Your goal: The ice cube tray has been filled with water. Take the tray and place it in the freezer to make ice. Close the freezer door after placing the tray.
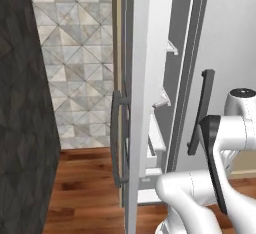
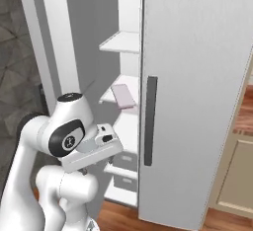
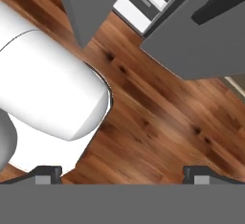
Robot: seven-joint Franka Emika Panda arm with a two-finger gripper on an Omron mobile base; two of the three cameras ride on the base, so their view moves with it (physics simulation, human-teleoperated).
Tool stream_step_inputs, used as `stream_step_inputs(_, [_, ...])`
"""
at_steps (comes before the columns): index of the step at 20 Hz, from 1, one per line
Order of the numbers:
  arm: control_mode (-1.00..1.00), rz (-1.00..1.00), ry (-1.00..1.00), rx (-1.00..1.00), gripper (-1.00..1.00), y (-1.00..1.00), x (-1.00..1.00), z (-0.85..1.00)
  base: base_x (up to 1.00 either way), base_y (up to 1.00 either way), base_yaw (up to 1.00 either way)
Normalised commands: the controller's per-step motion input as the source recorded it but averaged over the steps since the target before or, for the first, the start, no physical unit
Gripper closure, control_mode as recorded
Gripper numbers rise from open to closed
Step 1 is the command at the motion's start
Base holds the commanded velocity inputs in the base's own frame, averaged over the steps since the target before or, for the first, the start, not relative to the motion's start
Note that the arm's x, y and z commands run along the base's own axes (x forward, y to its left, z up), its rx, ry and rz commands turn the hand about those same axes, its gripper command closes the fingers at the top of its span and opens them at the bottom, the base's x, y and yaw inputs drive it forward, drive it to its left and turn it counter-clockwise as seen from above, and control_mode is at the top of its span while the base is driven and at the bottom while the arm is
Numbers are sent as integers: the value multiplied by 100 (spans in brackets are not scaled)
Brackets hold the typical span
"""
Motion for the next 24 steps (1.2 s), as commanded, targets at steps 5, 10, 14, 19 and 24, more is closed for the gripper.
stream_step_inputs(5, [100, 0, 0, 0, -100, 0, 0, 0, 0, 42, -36])
stream_step_inputs(10, [100, 0, 0, 0, -100, 0, 0, 0, 0, 30, -14])
stream_step_inputs(14, [-100, 0, 0, 0, -100, 0, 0, 0, 0, 0, 0])
stream_step_inputs(19, [-100, 0, 0, 0, -100, 0, 0, 0, 0, 0, 0])
stream_step_inputs(24, [-100, 0, 0, 0, -100, 0, 0, -1, 0, 0, 0])
